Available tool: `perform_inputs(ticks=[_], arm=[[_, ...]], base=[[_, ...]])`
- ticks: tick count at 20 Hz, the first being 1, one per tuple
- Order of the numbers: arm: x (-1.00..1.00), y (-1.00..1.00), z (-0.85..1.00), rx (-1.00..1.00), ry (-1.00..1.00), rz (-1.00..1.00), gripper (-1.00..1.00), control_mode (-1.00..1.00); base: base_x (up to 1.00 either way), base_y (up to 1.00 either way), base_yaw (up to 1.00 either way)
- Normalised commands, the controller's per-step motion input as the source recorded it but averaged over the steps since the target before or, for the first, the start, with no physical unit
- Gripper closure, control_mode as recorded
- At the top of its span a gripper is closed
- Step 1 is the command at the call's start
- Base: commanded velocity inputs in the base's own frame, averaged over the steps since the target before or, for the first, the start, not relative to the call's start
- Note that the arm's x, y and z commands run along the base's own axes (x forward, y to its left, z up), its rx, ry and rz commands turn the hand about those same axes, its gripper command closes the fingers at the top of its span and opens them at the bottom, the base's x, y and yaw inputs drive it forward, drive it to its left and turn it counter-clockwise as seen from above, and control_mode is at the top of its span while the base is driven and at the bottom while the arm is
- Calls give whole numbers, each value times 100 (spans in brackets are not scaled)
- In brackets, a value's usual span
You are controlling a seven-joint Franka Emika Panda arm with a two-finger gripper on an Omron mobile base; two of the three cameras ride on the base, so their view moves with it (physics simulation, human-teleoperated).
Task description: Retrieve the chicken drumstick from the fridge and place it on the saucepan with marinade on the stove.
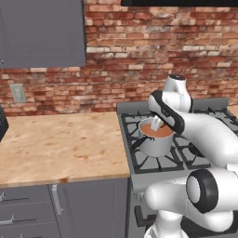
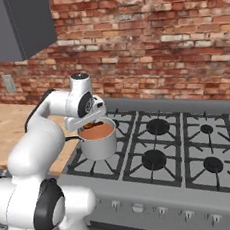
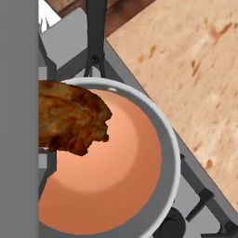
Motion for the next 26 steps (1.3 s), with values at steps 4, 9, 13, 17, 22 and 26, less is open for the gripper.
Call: perform_inputs(ticks=[4,9,13,17,22,26], arm=[[1,0,-1,0,0,-3,100,-100],[6,-3,-11,0,0,-2,100,-100],[13,-1,-21,0,0,-1,100,-100],[15,-3,-10,0,0,-1,100,-100],[13,-2,-9,0,0,-1,100,-100],[18,0,-11,0,0,-2,-100,-100]], base=[[0,0,0],[0,0,0],[0,0,0],[0,0,0],[0,0,0],[0,0,0]])
